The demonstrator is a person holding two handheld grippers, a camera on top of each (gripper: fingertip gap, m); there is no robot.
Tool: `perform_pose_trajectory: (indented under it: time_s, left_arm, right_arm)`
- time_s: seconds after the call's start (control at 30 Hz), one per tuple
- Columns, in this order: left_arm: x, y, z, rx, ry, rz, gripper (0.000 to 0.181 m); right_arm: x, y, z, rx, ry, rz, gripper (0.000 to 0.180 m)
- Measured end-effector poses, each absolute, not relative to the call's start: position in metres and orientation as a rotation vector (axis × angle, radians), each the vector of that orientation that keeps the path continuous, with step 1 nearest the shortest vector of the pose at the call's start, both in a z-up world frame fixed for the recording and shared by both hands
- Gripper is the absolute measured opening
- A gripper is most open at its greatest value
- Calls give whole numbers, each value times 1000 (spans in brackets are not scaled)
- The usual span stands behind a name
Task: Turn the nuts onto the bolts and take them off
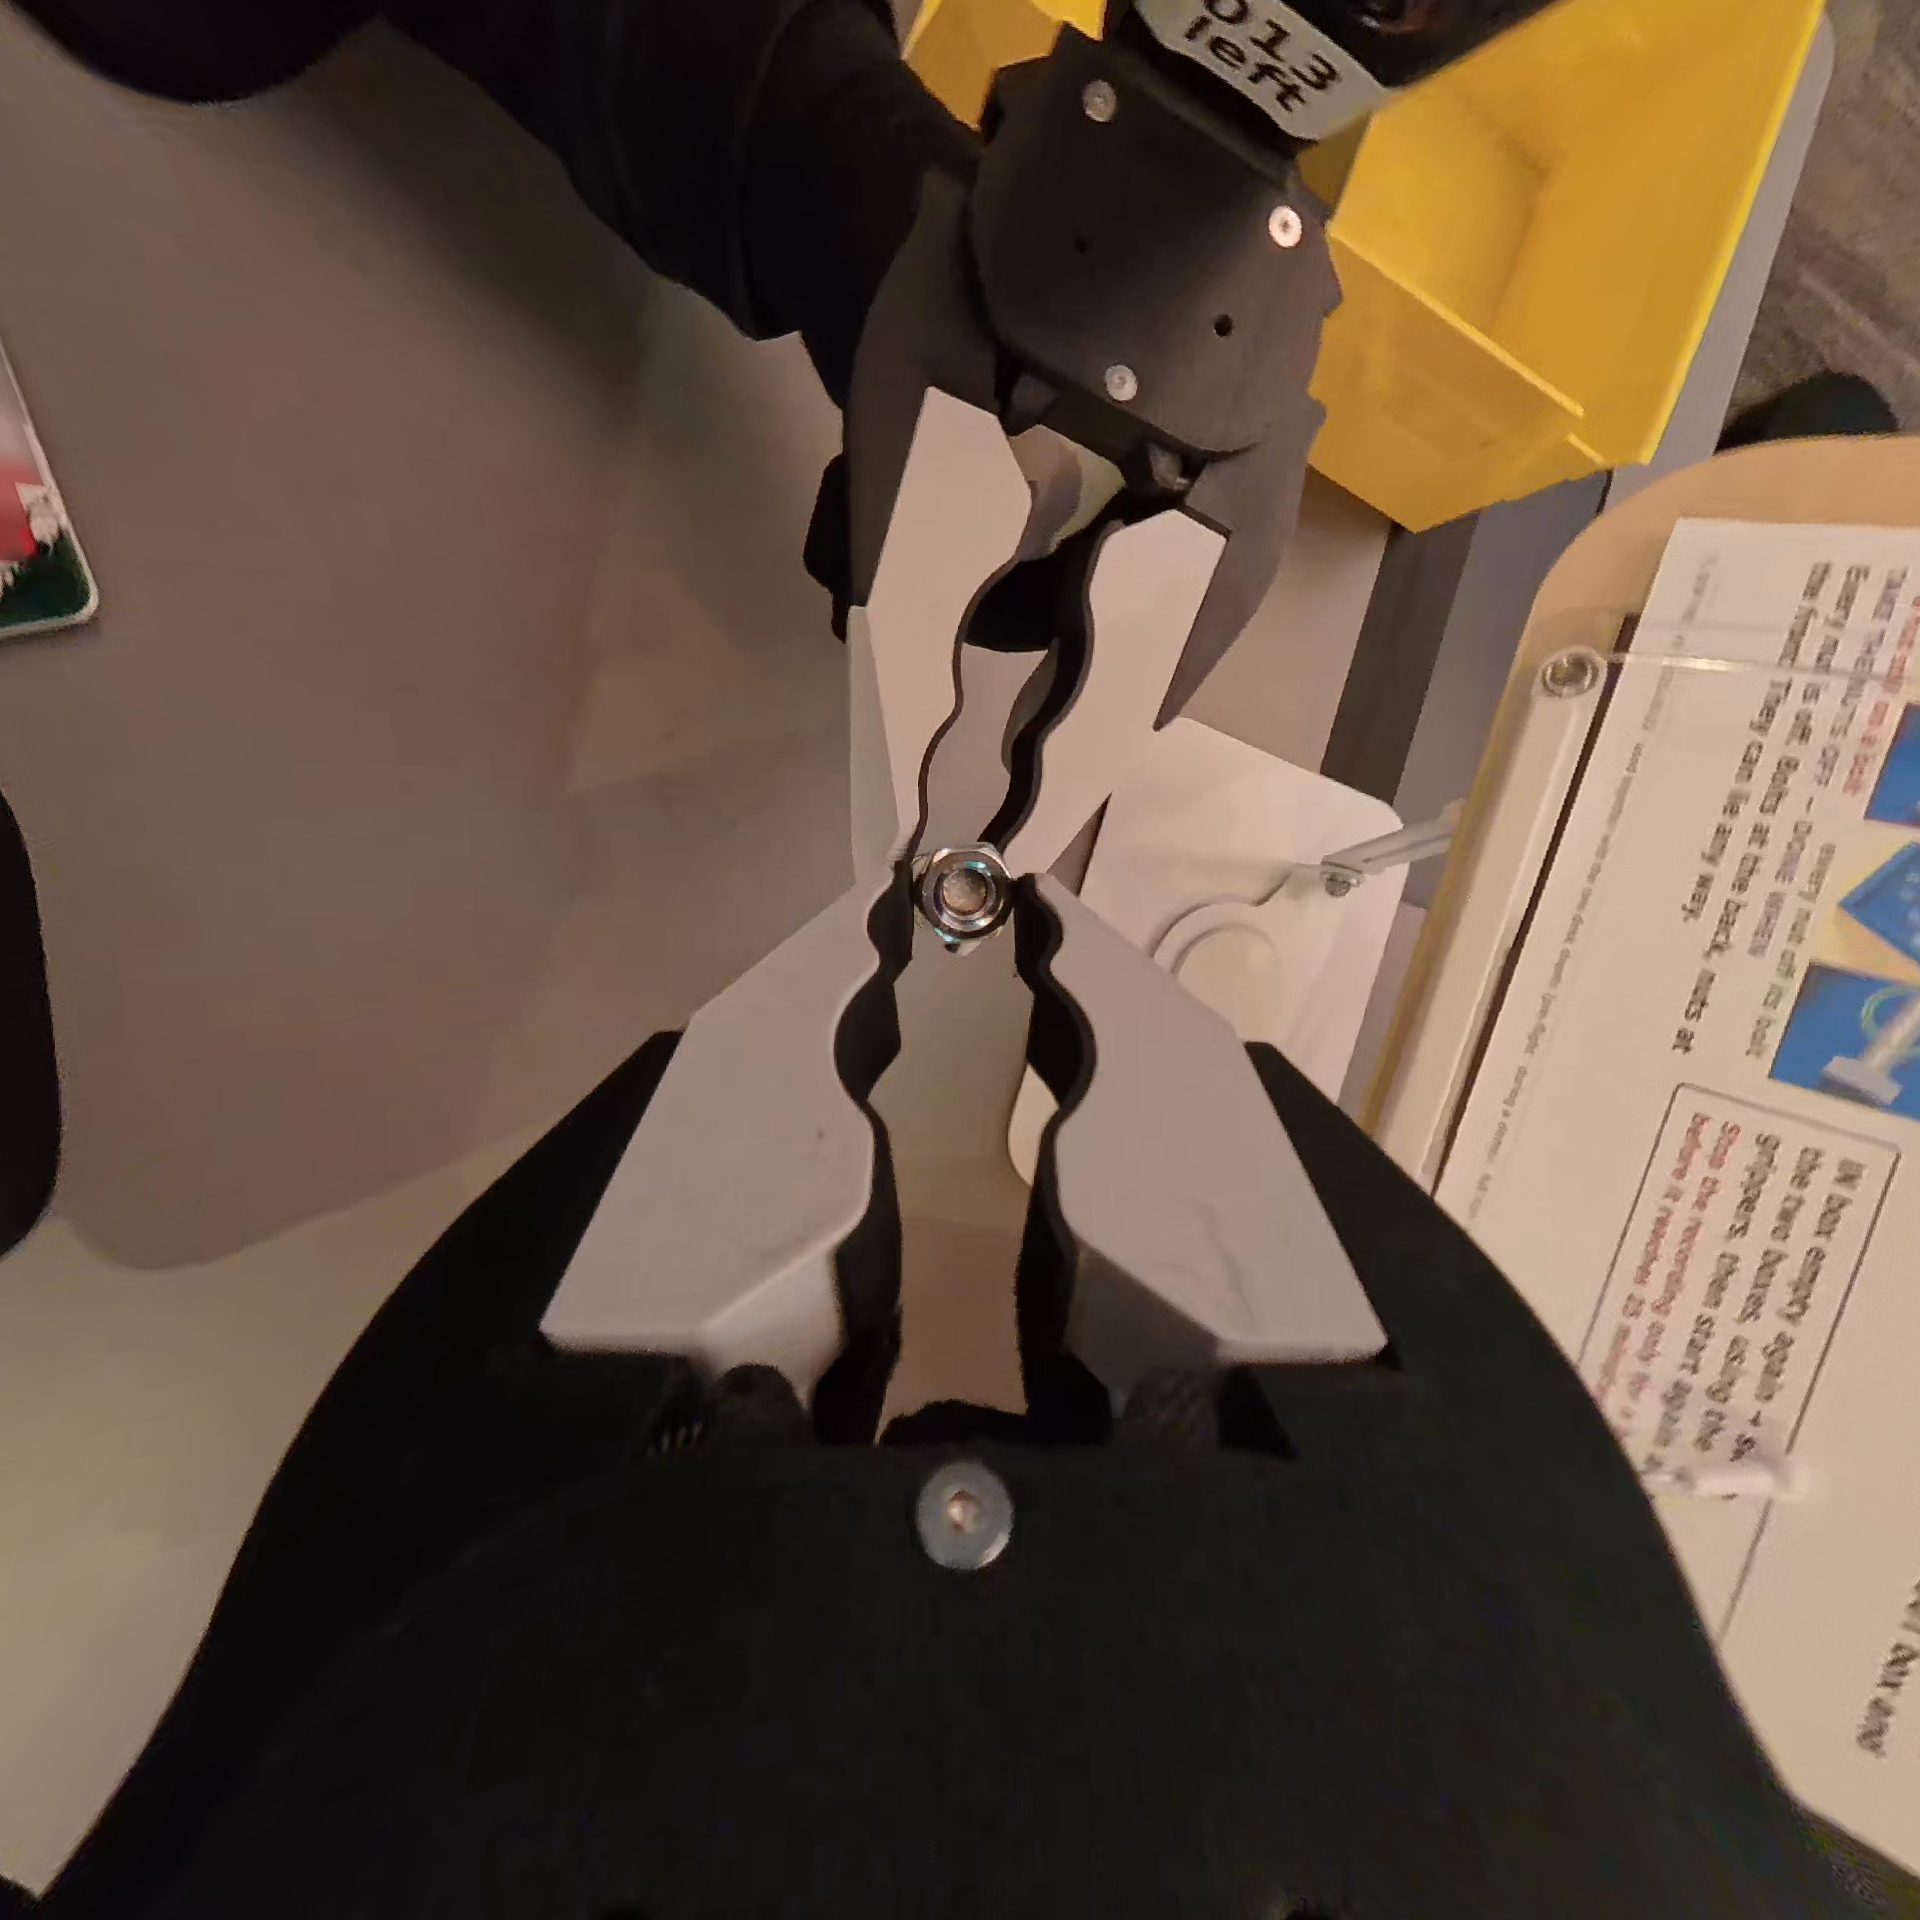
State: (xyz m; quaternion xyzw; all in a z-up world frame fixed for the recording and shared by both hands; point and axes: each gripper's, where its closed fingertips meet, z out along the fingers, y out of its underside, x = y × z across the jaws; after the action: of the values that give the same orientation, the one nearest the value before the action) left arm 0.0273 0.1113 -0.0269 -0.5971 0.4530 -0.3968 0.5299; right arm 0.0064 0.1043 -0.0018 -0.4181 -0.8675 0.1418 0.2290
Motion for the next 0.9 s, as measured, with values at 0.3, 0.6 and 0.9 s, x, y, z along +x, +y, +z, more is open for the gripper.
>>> perform_pose_trajectory:
  time_s: [0.3, 0.6, 0.9]
  left_arm:
    - [20, 127, -30, -1469, 1007, -868, 15]
    - [21, 130, -36, -1499, 1002, -861, 15]
    - [18, 128, -29, -1474, 985, -892, 15]
  right_arm:
    - [1, 119, -5, -1633, -2023, 487, 17]
    - [3, 126, -10, -1676, -1951, 409, 22]
    - [3, 117, 1, -1502, -1934, 597, 31]
